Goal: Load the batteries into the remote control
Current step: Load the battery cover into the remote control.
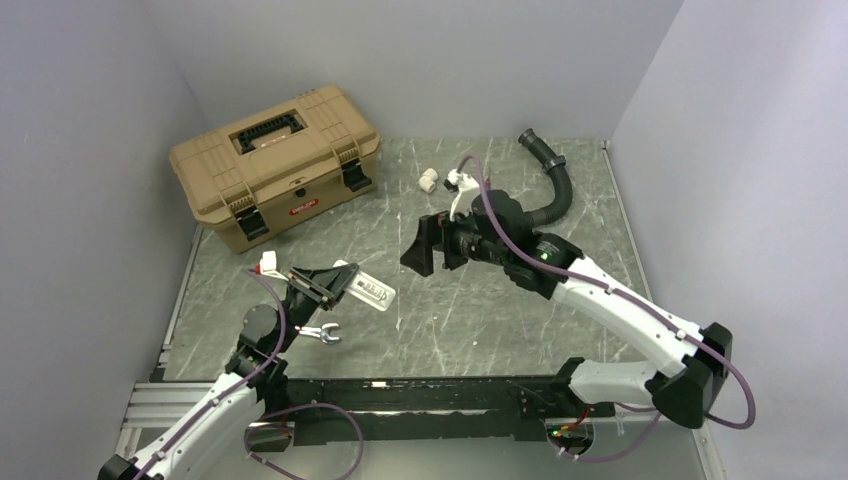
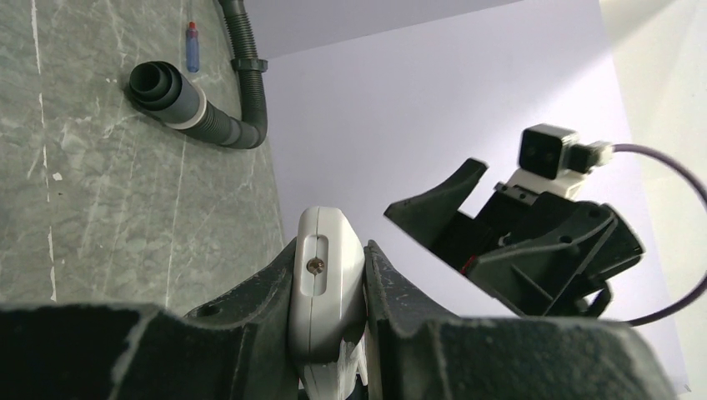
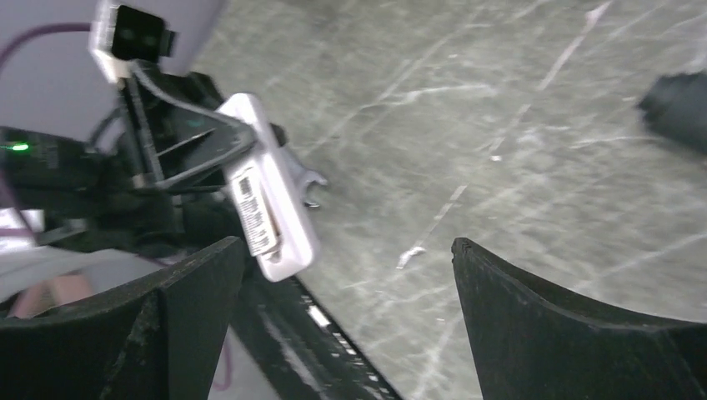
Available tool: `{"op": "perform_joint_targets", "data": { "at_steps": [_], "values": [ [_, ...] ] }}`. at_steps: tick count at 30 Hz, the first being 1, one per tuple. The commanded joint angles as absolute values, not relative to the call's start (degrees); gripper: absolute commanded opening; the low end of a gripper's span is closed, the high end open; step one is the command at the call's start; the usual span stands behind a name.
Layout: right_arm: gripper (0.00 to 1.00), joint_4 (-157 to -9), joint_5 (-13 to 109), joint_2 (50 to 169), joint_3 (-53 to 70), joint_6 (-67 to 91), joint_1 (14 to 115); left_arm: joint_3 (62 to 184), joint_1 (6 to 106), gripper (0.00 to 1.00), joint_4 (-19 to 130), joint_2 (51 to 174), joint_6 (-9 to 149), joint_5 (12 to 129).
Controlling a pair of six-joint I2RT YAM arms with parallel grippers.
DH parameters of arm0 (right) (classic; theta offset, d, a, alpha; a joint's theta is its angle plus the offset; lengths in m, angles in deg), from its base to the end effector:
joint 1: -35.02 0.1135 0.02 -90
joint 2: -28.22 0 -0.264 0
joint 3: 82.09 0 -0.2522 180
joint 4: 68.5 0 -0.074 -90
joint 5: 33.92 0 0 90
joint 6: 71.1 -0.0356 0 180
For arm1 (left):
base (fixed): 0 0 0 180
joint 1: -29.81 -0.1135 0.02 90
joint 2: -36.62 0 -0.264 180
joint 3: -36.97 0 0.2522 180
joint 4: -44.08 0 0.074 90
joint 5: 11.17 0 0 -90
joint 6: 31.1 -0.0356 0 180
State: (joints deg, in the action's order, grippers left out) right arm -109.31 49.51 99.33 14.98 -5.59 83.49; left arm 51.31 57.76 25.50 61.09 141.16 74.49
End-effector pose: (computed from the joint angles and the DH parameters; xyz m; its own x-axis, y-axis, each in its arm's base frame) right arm 0.1806 0.2101 0.3619 -0.6282 -0.0882 -0.7730 -0.6040 0.6816 0.4131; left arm 0.1191 -0.0663 0.1946 -0.5111 -0.8473 -0.1442 0.2005 0.0457 -0.9786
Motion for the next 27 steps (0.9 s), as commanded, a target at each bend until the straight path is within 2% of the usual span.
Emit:
{"op": "perform_joint_targets", "data": {
  "at_steps": [1,5,13,27],
  "values": [
    [0.97,-88.1,37.0,95.4,25.4,-21.1,82.3,49.9,57.8,0.0,22.3,59.9,142.1,73.9],
    [0.98,-79.7,34.7,95.0,30.4,-26.6,82.2,50.4,57.8,0.0,22.8,59.8,142.0,73.9],
    [0.98,-71.8,31.6,98.3,34.6,-30.7,82.2,50.4,57.8,0.0,21.2,61.3,142.1,73.6],
    [0.97,-67.5,28.2,101.5,39.6,-31.7,82.3,50.4,57.8,0.0,19.1,62.6,142.5,73.8]
  ]
}}
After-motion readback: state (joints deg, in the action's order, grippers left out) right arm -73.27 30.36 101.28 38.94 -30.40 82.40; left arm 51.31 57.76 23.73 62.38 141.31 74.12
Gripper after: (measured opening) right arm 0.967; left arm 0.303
